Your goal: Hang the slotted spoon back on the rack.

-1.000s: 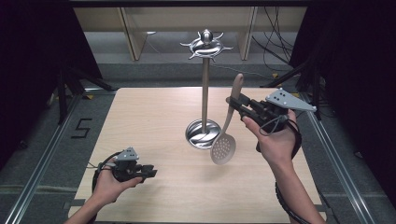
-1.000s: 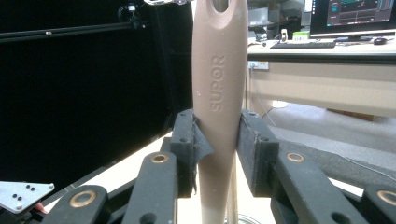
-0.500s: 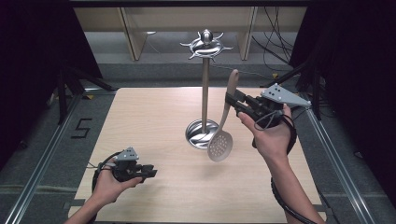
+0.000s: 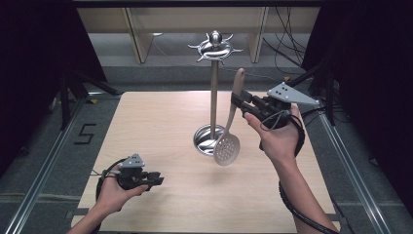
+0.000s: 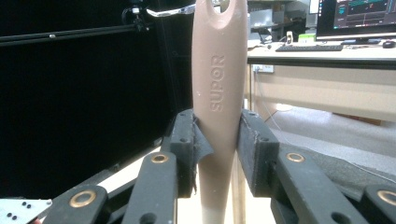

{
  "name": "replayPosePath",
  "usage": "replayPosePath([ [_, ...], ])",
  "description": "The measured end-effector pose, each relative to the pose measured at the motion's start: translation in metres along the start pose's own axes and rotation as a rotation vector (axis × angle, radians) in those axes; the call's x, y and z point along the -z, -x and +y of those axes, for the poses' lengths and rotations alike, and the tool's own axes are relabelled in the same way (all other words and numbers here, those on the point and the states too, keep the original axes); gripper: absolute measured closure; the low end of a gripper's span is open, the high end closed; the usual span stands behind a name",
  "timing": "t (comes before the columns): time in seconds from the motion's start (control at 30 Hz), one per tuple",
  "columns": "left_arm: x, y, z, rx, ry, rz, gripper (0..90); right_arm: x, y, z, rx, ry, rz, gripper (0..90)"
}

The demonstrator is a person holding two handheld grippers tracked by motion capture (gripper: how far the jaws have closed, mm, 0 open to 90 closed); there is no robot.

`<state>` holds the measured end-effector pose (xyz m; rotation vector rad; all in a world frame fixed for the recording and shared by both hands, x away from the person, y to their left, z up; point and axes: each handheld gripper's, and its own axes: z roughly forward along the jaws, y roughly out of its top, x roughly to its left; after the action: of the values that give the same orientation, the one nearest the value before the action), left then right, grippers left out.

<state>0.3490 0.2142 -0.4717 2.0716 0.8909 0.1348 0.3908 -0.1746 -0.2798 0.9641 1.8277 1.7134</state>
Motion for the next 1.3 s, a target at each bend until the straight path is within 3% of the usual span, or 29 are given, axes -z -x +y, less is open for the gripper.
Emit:
replayPosePath([
  [0.7, 0.001, 0.000, 0.000, 0.001, 0.007, -0.002, 68.7, -0.016, -0.005, 0.009, 0.044, -0.005, -0.026, 69.7],
  [0.93, 0.000, 0.000, 0.000, 0.004, 0.009, -0.002, 68.7, -0.024, -0.005, 0.011, 0.047, -0.035, -0.045, 69.7],
  [1.0, 0.001, 0.000, 0.000, 0.003, 0.009, -0.002, 68.7, -0.025, -0.005, 0.011, 0.042, -0.035, -0.046, 69.7],
  [1.1, 0.001, -0.001, 0.000, 0.007, -0.006, 0.009, 68.7, -0.026, -0.007, 0.012, 0.077, -0.029, -0.042, 69.7],
  [1.3, 0.001, 0.000, 0.000, 0.004, 0.010, -0.004, 68.7, -0.029, -0.011, 0.015, 0.067, -0.044, -0.035, 69.7],
])
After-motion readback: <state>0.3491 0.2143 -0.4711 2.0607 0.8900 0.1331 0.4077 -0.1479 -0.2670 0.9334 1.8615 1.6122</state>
